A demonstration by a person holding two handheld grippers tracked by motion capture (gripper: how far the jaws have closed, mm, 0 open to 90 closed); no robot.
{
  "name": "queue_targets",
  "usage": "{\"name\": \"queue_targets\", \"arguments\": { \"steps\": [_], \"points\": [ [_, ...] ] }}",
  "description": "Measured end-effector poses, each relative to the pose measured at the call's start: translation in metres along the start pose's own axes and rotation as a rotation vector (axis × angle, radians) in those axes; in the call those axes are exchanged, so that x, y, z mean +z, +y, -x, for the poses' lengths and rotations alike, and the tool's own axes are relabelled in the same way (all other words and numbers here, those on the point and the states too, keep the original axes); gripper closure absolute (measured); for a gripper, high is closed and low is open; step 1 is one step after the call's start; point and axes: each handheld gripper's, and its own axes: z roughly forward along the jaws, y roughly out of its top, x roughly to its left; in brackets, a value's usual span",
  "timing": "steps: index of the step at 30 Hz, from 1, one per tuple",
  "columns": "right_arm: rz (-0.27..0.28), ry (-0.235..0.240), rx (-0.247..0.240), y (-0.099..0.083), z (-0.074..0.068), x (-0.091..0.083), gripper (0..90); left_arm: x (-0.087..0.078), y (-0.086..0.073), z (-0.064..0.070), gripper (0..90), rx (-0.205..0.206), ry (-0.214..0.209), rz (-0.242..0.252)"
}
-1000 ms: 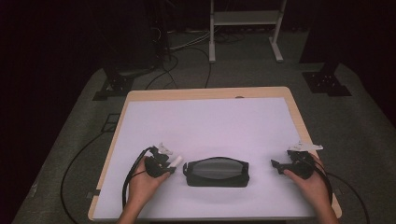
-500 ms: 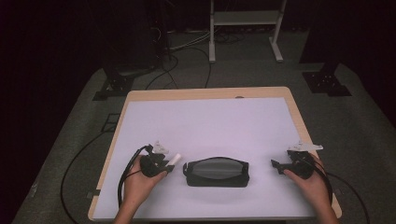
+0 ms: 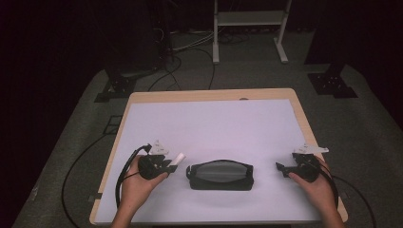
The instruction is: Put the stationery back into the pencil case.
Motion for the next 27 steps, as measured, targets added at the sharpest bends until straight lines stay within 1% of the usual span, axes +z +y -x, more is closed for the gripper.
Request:
{"name": "queue_targets", "arguments": {
  "steps": [1, 2, 7, 10, 13, 15, 16, 17, 22, 27],
  "points": [
    [0.0, 0.0, 0.0, 0.0, 0.0, 0.0, 16.5, 0.0, 0.0, 0.0, 70.2, 0.0, 0.0, 0.0],
    [0.0, 0.0, 0.0, 0.0, 0.0, 0.0, 16.5, -0.003, 0.002, 0.003, 70.2, 0.005, -0.007, 0.012],
    [-0.001, 0.001, 0.002, 0.0, 0.0, 0.0, 16.5, -0.01, 0.008, 0.008, 70.2, 0.028, -0.019, 0.035],
    [-0.001, 0.001, 0.002, 0.0, 0.0, 0.0, 16.5, -0.013, 0.011, 0.01, 70.2, 0.036, -0.028, 0.043],
    [-0.001, 0.001, 0.002, 0.0, 0.0, 0.0, 16.5, -0.018, 0.019, 0.017, 70.2, 0.06, -0.043, 0.062],
    [-0.001, 0.001, 0.002, 0.0, 0.0, 0.0, 16.5, -0.019, 0.02, 0.018, 70.3, 0.064, -0.048, 0.063],
    [-0.001, 0.001, 0.002, 0.0, 0.0, 0.0, 16.5, -0.021, 0.023, 0.02, 70.2, 0.079, -0.054, 0.064],
    [-0.001, 0.001, 0.002, 0.0, 0.0, 0.0, 16.5, -0.021, 0.024, 0.022, 70.2, 0.078, -0.055, 0.074],
    [-0.001, 0.001, 0.003, 0.0, 0.0, 0.0, 16.5, -0.022, 0.035, 0.029, 70.2, 0.114, -0.076, 0.081],
    [-0.001, 0.001, 0.003, 0.0, 0.0, 0.0, 16.5, -0.015, 0.044, 0.038, 70.2, 0.146, -0.098, 0.079]
  ]
}}
